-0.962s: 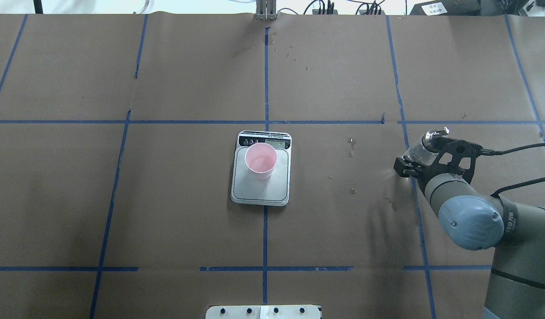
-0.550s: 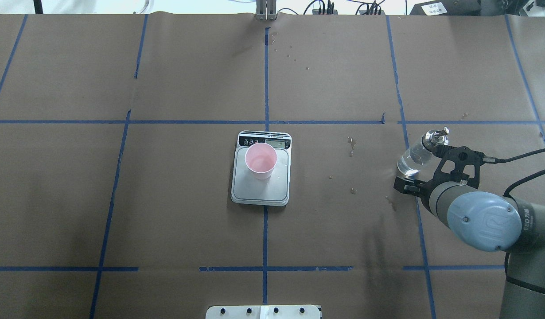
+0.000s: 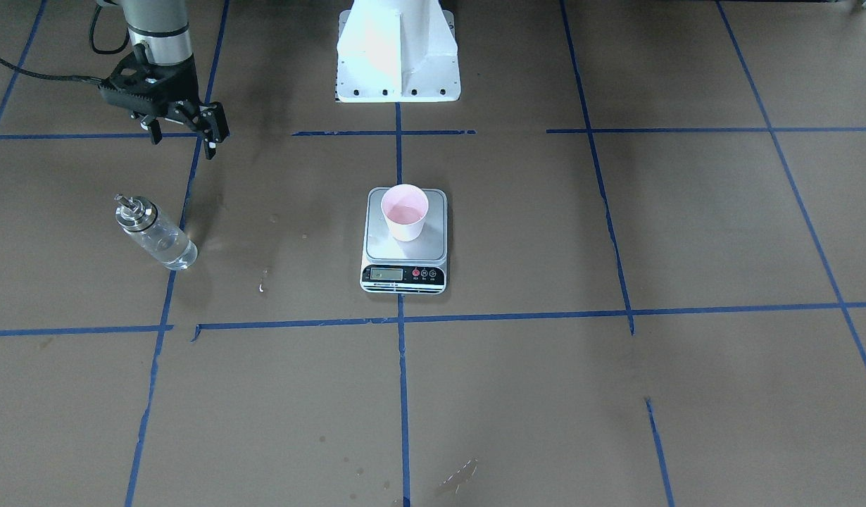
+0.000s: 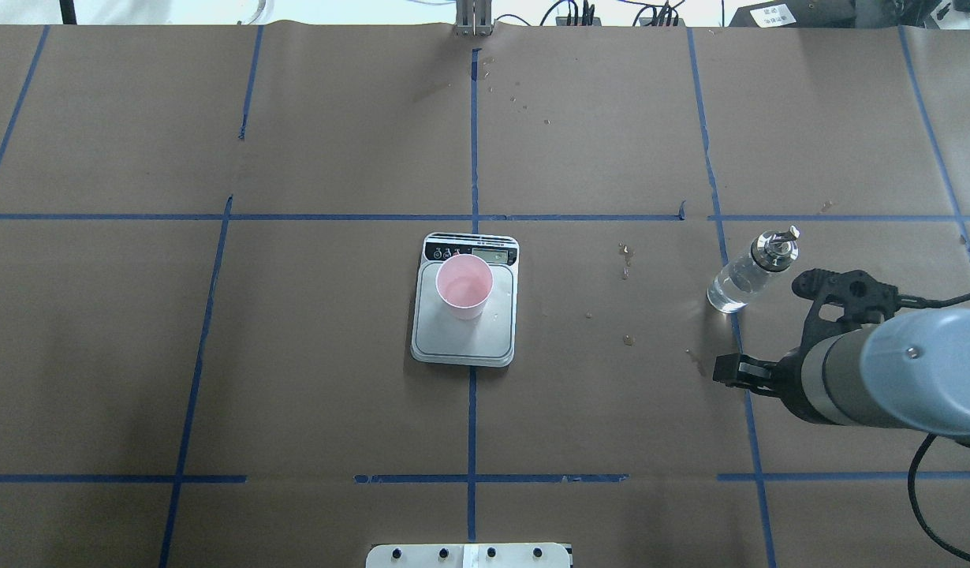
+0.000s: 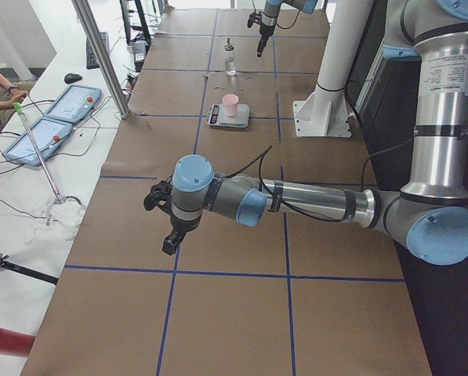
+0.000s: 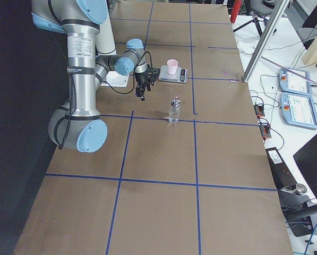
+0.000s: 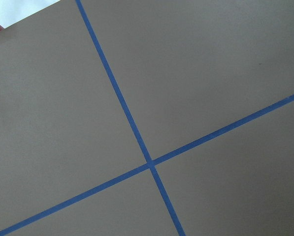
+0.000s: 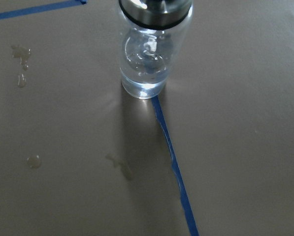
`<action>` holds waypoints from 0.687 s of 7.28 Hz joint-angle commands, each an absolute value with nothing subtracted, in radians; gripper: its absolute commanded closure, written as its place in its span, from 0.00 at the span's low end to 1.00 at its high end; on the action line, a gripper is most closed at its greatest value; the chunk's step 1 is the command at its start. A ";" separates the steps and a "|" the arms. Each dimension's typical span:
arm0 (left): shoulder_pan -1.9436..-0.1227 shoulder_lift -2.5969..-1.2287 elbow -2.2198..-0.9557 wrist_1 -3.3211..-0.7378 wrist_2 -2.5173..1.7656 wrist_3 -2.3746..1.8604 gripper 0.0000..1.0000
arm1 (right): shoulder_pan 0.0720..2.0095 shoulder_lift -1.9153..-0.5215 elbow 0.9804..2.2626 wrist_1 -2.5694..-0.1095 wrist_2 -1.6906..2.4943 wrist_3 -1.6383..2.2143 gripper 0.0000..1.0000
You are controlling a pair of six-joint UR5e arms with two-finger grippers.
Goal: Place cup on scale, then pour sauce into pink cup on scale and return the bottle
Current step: 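Open the right gripper and pull it back away from the jar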
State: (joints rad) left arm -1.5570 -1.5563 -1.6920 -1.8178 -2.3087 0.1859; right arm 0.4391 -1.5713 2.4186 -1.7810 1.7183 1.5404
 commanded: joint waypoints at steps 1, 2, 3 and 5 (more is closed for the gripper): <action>-1.557 -1.557 -1.692 -1.818 -2.309 0.187 0.00 | 0.645 -1.434 2.485 -1.985 1.923 1.382 0.00; -1.557 -1.557 -1.692 -1.818 -2.309 0.186 0.00 | 0.732 -1.386 2.484 -2.097 1.960 1.212 0.00; -1.557 -1.557 -1.692 -1.818 -2.309 0.186 0.00 | 0.803 -1.376 2.476 -2.133 1.970 1.072 0.00; -1.557 -1.555 -1.694 -1.818 -2.310 0.186 0.00 | 1.019 -1.388 2.409 -2.164 2.040 0.770 0.00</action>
State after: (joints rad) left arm -1.5570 -1.5561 -1.6929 -1.8177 -2.3096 0.1857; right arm 0.8782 -1.3886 2.4529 -2.1300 1.9919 0.9725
